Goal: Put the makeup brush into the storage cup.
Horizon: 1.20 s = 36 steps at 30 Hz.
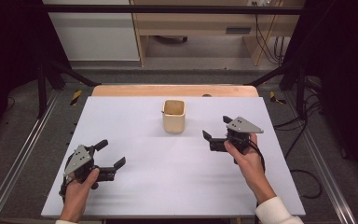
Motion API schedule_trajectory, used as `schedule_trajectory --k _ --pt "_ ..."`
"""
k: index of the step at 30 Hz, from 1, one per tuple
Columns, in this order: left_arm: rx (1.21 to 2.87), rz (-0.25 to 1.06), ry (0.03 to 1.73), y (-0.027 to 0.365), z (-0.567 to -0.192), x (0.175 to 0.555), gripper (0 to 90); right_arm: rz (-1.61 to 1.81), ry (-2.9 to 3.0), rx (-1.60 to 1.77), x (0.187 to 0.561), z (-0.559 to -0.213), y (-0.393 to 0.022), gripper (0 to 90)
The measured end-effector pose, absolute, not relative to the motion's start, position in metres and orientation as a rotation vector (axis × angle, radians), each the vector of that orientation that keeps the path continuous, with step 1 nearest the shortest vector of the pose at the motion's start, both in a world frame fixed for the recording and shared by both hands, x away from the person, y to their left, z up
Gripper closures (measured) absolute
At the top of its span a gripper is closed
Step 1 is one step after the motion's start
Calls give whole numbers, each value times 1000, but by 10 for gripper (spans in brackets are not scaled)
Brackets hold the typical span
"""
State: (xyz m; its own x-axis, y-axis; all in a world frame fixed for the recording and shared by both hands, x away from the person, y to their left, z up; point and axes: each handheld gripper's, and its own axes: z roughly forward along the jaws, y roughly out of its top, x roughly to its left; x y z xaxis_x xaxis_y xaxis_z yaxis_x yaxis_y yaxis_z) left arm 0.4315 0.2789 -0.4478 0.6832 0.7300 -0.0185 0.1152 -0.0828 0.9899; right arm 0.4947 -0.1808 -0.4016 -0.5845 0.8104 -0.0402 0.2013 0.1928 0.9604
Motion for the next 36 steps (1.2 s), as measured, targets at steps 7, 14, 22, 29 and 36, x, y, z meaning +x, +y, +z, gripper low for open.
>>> schedule_trajectory --k 7,14,22,29,36 --pt "1599 591 707 279 -448 431 21 1415 1902 912 487 -409 -191 65" --pt "1598 589 702 279 -448 431 21 1417 1890 894 479 -419 -200 51" --pt "1598 594 698 280 -448 431 21 1420 1879 888 468 -432 -214 45" --pt "1601 592 690 280 -448 431 21 1419 1862 886 459 -441 -225 54" --pt "1596 593 682 281 -448 430 19 1428 1851 905 449 -448 -235 52"
